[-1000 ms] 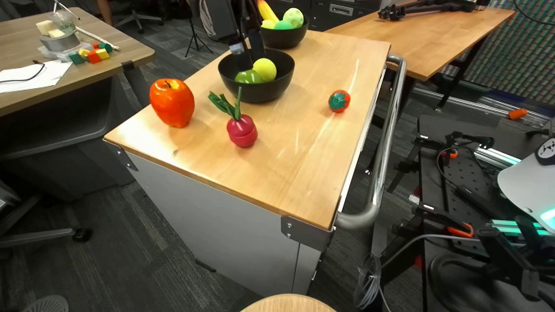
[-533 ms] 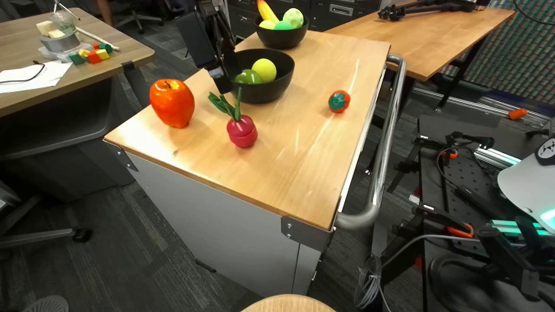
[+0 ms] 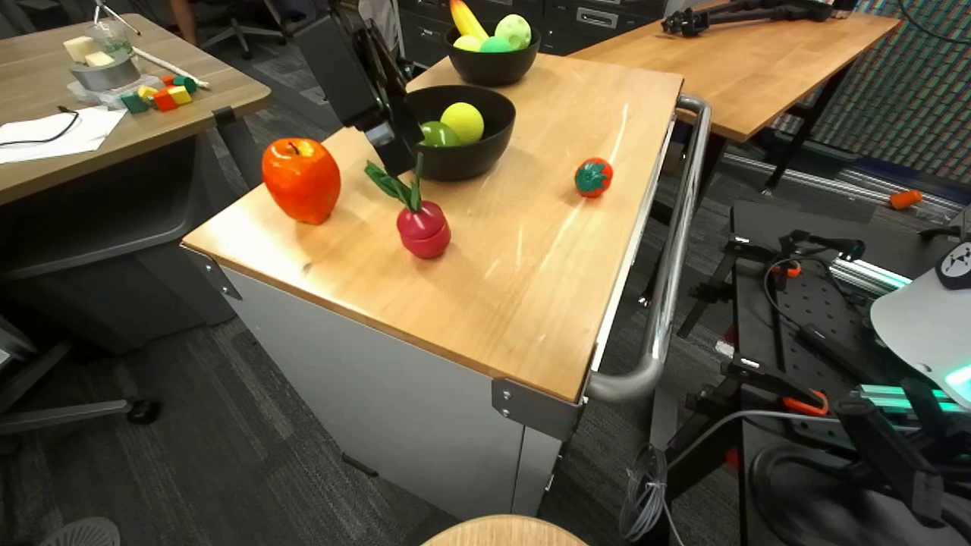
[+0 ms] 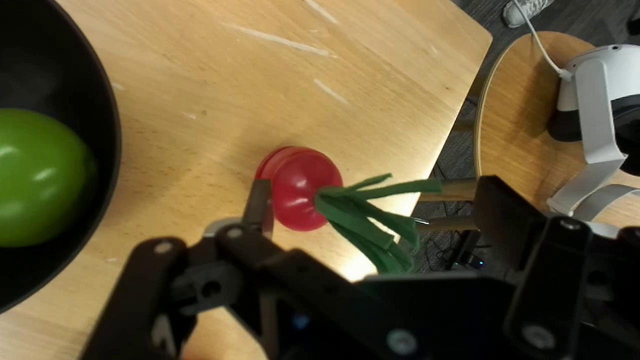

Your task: Pick up all the fruit plush toy from the table and put them in the two black bowl

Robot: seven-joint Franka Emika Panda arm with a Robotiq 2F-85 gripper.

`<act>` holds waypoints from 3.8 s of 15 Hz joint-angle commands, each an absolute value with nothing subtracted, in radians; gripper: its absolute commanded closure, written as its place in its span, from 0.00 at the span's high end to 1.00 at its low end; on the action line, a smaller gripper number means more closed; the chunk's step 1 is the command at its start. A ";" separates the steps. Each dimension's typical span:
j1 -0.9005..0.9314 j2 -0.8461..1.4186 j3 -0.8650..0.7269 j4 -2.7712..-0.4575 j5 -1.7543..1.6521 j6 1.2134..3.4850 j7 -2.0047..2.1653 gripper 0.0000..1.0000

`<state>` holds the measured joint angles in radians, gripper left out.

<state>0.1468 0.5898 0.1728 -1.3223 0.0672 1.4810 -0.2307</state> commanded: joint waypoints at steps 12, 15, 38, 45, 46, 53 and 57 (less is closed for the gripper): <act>0.207 0.663 0.165 -1.288 -0.037 1.504 -0.221 0.23; 0.203 0.649 0.161 -1.281 -0.041 1.511 -0.223 0.03; 0.071 0.549 -0.014 -1.324 -0.268 1.619 -0.014 0.04; 0.082 0.501 0.030 -1.346 -0.247 1.527 -0.113 0.58; 0.093 0.479 0.028 -1.354 -0.261 1.502 -0.103 0.65; 0.094 0.499 0.029 -1.337 -0.266 1.510 -0.088 0.65; 0.105 0.481 0.030 -1.361 -0.274 1.534 -0.061 0.93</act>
<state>0.0935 0.4989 0.0283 -1.3456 -0.2664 1.5135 -0.0879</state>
